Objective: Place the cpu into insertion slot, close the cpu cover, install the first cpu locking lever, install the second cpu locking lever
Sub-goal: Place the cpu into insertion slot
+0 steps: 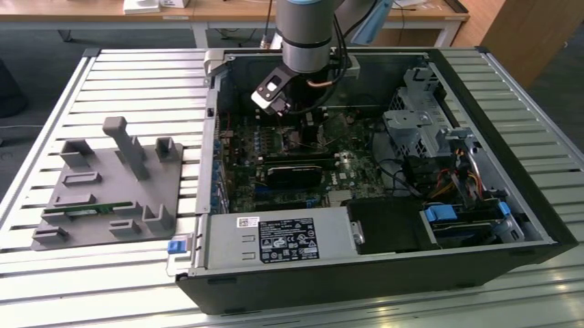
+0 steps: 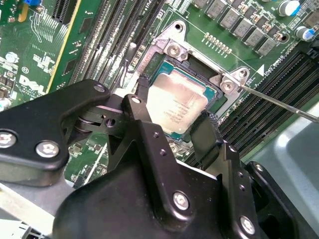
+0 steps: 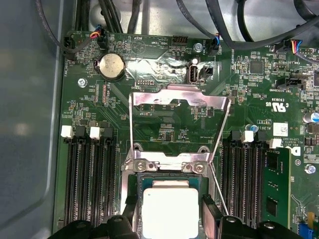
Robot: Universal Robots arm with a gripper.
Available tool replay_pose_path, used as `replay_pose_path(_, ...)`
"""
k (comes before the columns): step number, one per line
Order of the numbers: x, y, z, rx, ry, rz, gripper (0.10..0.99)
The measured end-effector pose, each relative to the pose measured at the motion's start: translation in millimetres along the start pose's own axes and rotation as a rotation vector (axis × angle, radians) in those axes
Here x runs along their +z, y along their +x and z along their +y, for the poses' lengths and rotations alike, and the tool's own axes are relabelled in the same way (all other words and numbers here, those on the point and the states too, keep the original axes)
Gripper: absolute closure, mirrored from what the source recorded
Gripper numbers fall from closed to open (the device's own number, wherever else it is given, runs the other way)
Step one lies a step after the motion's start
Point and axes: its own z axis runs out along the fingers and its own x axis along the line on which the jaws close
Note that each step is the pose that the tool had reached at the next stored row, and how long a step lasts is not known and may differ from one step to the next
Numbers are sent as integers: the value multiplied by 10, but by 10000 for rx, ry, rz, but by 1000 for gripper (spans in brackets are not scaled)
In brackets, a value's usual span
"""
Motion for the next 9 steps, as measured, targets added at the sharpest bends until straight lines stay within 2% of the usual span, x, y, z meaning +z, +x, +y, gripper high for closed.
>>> replay_pose_path(9, 4, 17, 0, 66, 2, -2, 475)
